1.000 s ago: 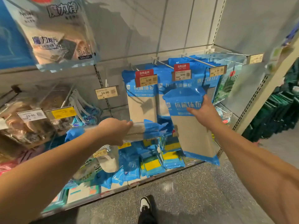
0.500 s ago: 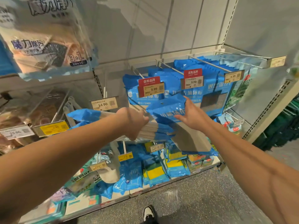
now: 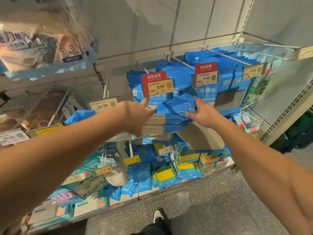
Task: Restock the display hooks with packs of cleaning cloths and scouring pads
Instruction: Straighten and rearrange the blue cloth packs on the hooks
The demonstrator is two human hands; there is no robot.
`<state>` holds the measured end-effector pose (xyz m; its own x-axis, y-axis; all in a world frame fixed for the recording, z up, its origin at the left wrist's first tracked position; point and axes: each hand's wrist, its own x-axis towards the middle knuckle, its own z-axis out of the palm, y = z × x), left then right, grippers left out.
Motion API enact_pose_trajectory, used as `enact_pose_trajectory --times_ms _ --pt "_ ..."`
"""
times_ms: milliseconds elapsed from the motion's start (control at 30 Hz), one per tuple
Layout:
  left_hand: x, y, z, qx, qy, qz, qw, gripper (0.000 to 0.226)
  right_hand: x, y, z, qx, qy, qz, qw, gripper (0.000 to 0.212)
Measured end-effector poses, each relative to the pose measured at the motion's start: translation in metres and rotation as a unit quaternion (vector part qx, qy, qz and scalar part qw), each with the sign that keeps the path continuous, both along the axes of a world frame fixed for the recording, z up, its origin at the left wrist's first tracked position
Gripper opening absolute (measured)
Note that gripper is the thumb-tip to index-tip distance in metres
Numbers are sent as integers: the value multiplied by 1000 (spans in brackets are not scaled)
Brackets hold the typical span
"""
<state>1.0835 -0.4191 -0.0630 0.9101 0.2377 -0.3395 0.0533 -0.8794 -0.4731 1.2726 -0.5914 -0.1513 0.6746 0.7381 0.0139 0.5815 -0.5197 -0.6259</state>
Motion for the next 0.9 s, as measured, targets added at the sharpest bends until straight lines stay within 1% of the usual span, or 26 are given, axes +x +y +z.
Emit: enact_pose_trajectory --times_ms 200,267,367,433,467,500,533,567,633,733,800,900 --pt "-14 -8 12 12 -12 19 1000 65 7 9 6 86 103 -2 991 54" --pt "-13 -8 18 10 -10 24 1000 65 8 13 10 110 141 -7 984 48" --pt "-13 -6 25 5 -6 29 1000 59 13 20 11 129 198 -18 972 33" --pt "-13 -5 29 7 -1 30 1000 52 15 25 9 138 197 -14 971 27" --pt "-13 -6 31 9 1 30 1000 45 16 28 7 145 196 -10 970 29" --pt "-13 -6 32 11 2 27 1000 43 17 30 6 153 197 -10 968 32" --pt "-13 -5 33 14 4 27 1000 43 16 31 6 162 198 -8 967 31" --pt "-13 -4 34 20 8 26 999 43 17 33 4 169 198 -7 966 25" --pt "-14 -2 35 28 14 25 999 50 18 36 4 171 192 2 966 14" --pt "-14 1 38 30 24 22 999 63 20 44 4 165 192 19 967 14" --pt "-12 2 40 25 29 21 999 64 17 52 8 151 191 24 970 10" --pt "-8 3 40 19 31 19 999 64 18 64 10 150 193 16 970 14"
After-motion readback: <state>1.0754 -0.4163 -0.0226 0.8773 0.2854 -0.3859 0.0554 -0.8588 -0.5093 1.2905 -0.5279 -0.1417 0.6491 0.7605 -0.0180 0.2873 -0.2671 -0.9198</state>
